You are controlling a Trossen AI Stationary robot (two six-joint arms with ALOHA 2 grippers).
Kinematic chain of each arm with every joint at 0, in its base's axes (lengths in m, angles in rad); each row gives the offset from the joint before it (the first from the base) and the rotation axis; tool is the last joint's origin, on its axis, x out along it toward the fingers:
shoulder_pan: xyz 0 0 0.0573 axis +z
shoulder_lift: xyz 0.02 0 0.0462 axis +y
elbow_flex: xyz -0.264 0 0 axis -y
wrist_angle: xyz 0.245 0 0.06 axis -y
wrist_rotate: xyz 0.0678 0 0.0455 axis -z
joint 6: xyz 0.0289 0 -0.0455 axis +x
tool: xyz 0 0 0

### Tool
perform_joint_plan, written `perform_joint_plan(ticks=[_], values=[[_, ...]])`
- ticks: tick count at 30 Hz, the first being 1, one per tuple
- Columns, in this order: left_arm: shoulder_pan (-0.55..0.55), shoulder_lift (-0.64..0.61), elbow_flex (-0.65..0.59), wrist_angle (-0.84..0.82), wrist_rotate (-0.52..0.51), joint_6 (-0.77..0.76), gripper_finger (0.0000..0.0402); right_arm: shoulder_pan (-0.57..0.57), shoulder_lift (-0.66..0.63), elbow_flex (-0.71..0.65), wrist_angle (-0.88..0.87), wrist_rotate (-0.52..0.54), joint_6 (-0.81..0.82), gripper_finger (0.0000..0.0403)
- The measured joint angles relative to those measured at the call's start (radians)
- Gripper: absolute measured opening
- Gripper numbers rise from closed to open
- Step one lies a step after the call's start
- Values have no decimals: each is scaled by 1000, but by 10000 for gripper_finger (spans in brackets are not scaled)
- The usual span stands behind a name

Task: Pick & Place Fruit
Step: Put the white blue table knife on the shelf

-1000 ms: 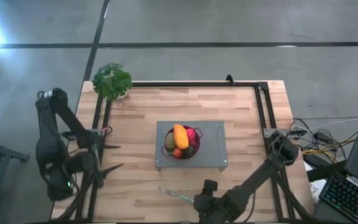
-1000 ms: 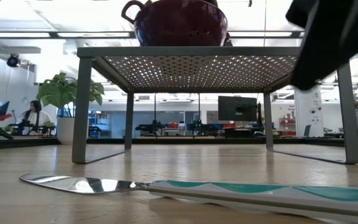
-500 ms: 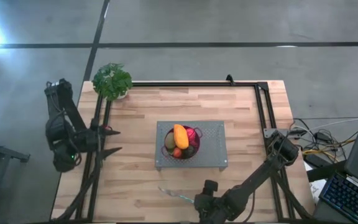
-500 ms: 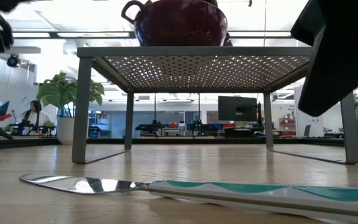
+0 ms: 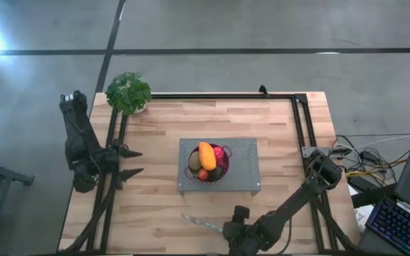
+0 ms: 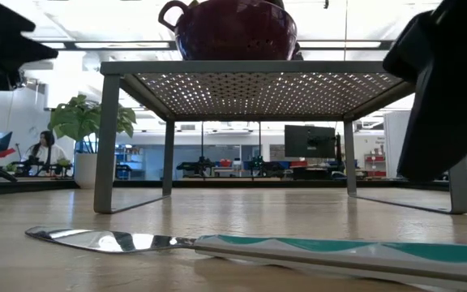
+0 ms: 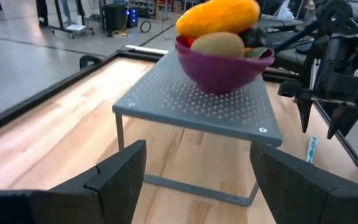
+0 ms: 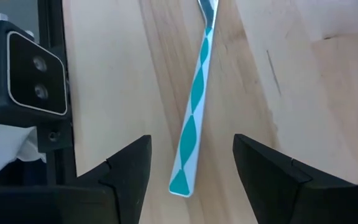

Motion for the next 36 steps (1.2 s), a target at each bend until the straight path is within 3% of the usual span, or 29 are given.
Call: perform_joint_plan(ticks=[18,27,36], values=[[0,-1,-54,2,3,-57,291,1,15,-159,249,24,6,231],[0,-1,-54,2,10,-57,291,2,49,-151,247,61,14,171],[0,-1,-54,2,9,-57,291,0,48,-124,238,32,-9,60]])
